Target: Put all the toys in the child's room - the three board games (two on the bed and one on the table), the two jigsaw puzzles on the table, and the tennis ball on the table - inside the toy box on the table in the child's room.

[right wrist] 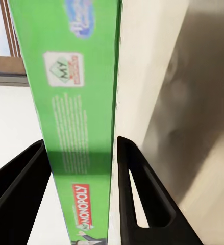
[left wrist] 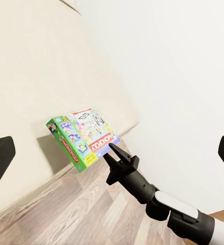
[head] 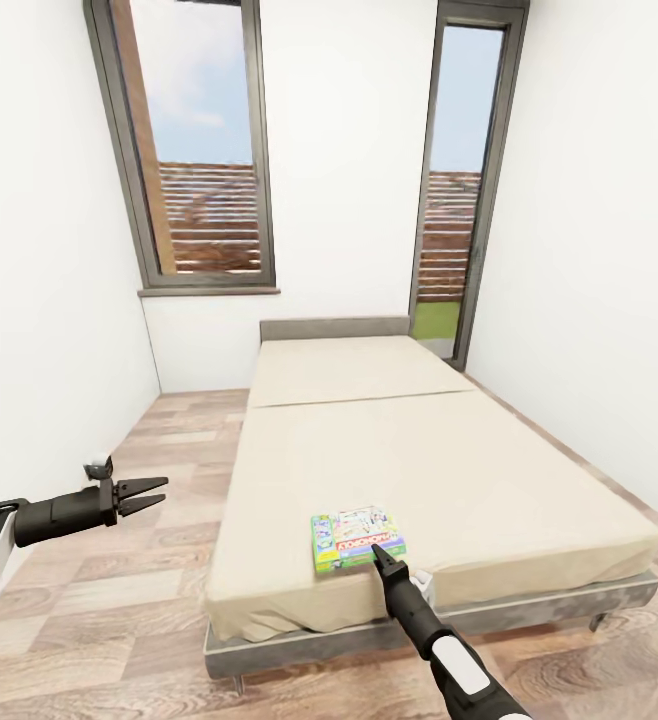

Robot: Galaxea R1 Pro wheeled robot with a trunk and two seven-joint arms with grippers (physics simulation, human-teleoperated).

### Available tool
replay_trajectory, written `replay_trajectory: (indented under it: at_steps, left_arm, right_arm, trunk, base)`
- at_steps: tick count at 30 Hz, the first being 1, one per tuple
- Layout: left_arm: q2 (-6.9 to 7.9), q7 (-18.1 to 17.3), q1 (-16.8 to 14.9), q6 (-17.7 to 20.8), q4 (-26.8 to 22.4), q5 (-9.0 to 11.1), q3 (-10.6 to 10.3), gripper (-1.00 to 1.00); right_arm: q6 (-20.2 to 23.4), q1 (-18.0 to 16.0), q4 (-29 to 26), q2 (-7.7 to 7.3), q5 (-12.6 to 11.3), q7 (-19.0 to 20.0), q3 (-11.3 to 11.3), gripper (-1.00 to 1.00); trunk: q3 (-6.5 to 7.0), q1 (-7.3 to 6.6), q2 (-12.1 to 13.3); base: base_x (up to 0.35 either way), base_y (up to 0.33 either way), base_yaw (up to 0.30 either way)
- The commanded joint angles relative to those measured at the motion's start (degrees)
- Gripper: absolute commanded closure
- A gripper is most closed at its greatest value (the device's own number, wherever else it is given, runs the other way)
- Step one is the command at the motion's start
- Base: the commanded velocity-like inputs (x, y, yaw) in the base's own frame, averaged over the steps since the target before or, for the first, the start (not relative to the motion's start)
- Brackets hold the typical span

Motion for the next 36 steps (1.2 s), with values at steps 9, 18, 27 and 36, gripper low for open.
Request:
replay_trajectory:
  at_steps: [9, 18, 27, 36]
  left_arm:
    - [0.01, -0.09, -0.03, 0.57, 0.00, 0.07, 0.00, -1.00]
    - [0.10, -0.07, -0.03, 0.51, 0.00, 0.07, 0.08, -1.00]
    - [0.02, 0.08, -0.03, 0.06, 0.00, -0.04, 0.07, -1.00]
    - [0.01, 0.06, -0.03, -0.01, 0.00, -0.06, 0.08, -1.00]
  right_arm:
    - [0.94, -0.05, -0.28, -0.02, -0.45, -0.01, -0.16, 1.00]
    - [7.57, -0.11, -3.75, -0.87, 0.04, -0.96, 0.19, 1.00]
    - [19.38, 0.52, -18.25, -3.04, 1.54, -0.77, 0.62, 1.00]
    - [21.98, 0.60, -23.41, -5.82, 1.83, -0.76, 0.58, 1.00]
  trunk:
    - [1.56, -1.99, 3.60]
    - [3.17, -3.97, 7.21]
    - [4.79, -5.95, 10.82]
    - [6.41, -7.92, 14.43]
  base:
    - [0.000, 0.000, 0.000]
    - [0.000, 0.000, 0.000]
    - [0.000, 0.000, 0.000]
    - [0.000, 0.000, 0.000]
